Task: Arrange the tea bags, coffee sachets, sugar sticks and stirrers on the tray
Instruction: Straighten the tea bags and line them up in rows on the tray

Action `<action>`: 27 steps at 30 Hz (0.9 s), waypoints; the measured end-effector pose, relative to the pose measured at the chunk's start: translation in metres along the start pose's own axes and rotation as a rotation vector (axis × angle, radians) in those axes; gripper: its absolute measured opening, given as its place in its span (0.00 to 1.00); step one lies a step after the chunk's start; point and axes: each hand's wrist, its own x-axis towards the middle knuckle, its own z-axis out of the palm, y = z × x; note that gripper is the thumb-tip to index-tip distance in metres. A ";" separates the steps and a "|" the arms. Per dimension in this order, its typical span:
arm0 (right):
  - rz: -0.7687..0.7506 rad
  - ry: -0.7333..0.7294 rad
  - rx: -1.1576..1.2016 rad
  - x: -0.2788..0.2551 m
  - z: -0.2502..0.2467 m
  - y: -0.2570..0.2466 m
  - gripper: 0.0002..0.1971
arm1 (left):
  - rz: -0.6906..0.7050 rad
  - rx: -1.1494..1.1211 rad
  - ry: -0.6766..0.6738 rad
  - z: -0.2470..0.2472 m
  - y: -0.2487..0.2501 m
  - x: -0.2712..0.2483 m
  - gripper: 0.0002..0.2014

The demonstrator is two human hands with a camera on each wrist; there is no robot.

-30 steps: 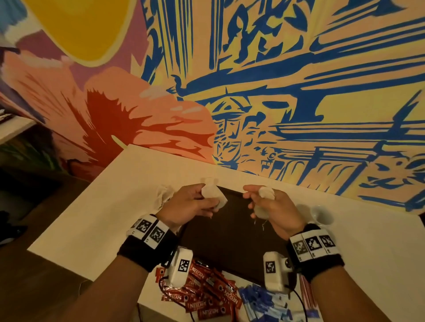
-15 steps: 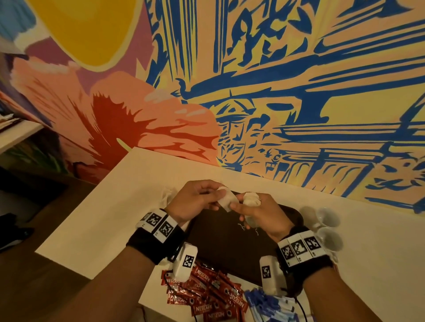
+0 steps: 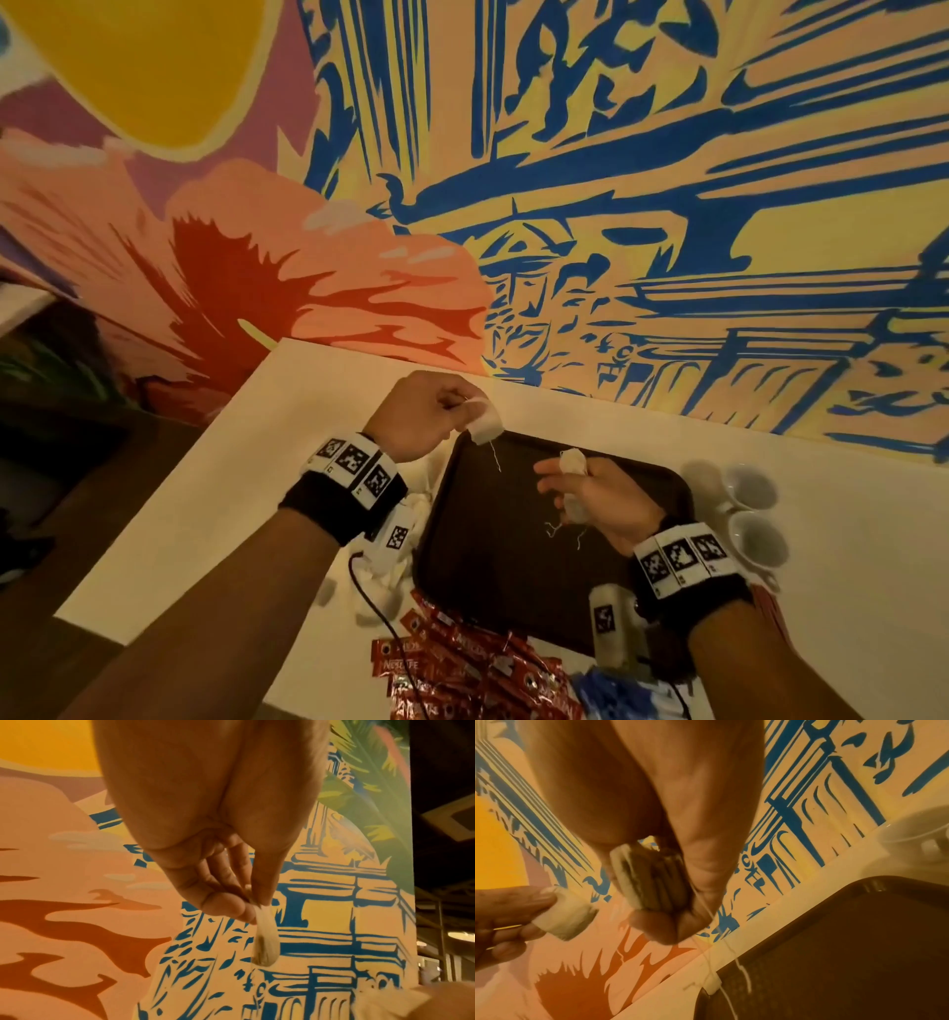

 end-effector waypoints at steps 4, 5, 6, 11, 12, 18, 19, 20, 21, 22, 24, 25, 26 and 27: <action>0.054 0.057 0.097 0.013 -0.004 0.005 0.10 | -0.009 0.119 0.028 -0.010 -0.021 0.045 0.05; 0.055 0.058 0.138 0.015 -0.004 0.005 0.10 | -0.024 0.136 0.024 -0.010 -0.029 0.055 0.05; 0.054 0.054 0.180 0.016 -0.004 0.005 0.11 | -0.043 0.152 0.014 -0.007 -0.037 0.065 0.04; 0.063 0.100 0.240 0.020 0.004 0.003 0.13 | -0.126 0.261 -0.086 0.019 -0.087 0.099 0.07; 0.065 0.108 0.254 0.020 0.007 0.004 0.13 | -0.138 0.283 -0.115 0.025 -0.097 0.104 0.07; 0.129 0.074 0.426 0.028 0.012 0.015 0.12 | -0.180 0.428 -0.344 0.062 -0.146 0.132 0.10; 0.149 0.061 0.446 0.030 0.012 0.017 0.13 | -0.192 0.451 -0.374 0.067 -0.153 0.137 0.11; 0.167 0.050 0.462 0.033 0.013 0.019 0.14 | -0.206 0.471 -0.400 0.071 -0.157 0.143 0.11; 0.182 0.039 0.475 0.036 0.013 0.020 0.16 | -0.220 0.481 -0.418 0.075 -0.161 0.148 0.11; 0.194 0.030 0.489 0.038 0.013 0.022 0.17 | -0.231 0.488 -0.431 0.078 -0.164 0.153 0.11; 0.211 0.027 0.508 0.043 0.014 0.026 0.19 | -0.233 0.514 -0.443 0.081 -0.169 0.161 0.11; 0.215 0.035 0.515 0.044 0.015 0.028 0.18 | -0.228 0.530 -0.443 0.081 -0.169 0.164 0.11; 0.219 0.047 0.527 0.047 0.015 0.030 0.16 | -0.227 0.540 -0.439 0.082 -0.171 0.168 0.09; 0.221 0.056 0.543 0.049 0.016 0.032 0.15 | -0.228 0.548 -0.433 0.084 -0.174 0.172 0.07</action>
